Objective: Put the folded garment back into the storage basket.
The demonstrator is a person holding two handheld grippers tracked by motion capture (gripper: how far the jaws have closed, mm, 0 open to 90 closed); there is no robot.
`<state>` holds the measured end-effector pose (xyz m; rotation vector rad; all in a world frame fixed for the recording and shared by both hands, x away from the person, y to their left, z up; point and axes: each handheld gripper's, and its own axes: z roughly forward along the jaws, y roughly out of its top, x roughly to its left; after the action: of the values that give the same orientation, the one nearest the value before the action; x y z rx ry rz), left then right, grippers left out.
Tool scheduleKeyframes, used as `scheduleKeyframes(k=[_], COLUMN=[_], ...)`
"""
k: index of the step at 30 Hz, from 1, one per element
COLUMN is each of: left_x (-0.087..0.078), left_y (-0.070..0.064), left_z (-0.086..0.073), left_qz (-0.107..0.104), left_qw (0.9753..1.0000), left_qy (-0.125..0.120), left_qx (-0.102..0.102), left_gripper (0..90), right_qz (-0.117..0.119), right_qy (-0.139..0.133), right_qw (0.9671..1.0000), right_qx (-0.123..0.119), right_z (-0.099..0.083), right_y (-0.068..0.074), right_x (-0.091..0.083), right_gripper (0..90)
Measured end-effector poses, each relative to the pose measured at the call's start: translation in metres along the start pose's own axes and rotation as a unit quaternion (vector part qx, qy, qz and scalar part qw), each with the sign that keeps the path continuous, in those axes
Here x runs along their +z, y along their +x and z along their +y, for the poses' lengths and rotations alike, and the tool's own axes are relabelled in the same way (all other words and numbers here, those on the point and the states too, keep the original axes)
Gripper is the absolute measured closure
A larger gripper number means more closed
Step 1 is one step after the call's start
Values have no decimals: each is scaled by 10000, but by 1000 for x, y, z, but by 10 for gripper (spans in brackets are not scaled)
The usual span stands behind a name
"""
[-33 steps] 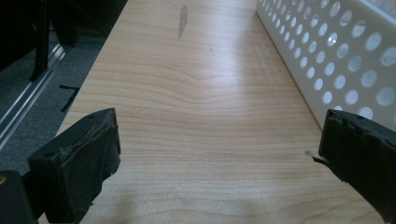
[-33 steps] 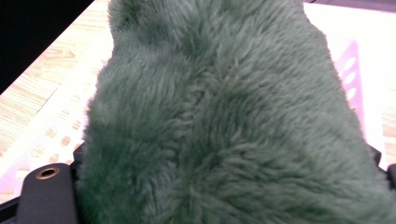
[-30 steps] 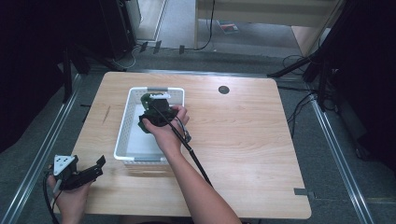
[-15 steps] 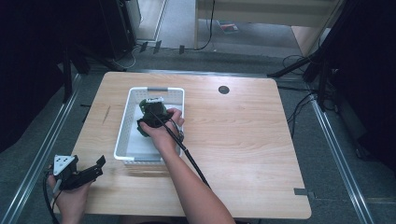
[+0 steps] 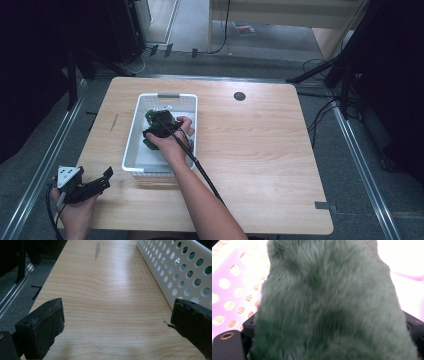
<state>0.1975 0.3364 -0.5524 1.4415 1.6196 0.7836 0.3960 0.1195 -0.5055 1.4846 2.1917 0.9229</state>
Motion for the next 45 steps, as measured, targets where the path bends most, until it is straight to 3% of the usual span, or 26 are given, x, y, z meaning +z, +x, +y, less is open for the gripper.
scheduleKeyframes(k=[11,17,24,35,45], left_x=[0,0,0,0,0], left_y=[0,0,0,0,0], left_z=[0,0,0,0,0], left_qz=[-30,-35,-35,-36,-39], left_qw=[10000,10000,10000,10000,10000], left_qy=[-5,2,-1,0,9], left_qx=[13,20,18,25,19], left_gripper=[0,0,0,0,0], right_qz=[200,337,367,286,107], right_qy=[-101,-421,-496,-784,-875], right_qw=[9997,9985,9980,9963,9955], right_qx=[63,109,138,221,335], right_z=[4,10,14,9,-5], right_y=[-1,-4,-13,-48,-96], right_x=[-11,-28,-48,-84,-103], right_gripper=[64,60,67,83,98])
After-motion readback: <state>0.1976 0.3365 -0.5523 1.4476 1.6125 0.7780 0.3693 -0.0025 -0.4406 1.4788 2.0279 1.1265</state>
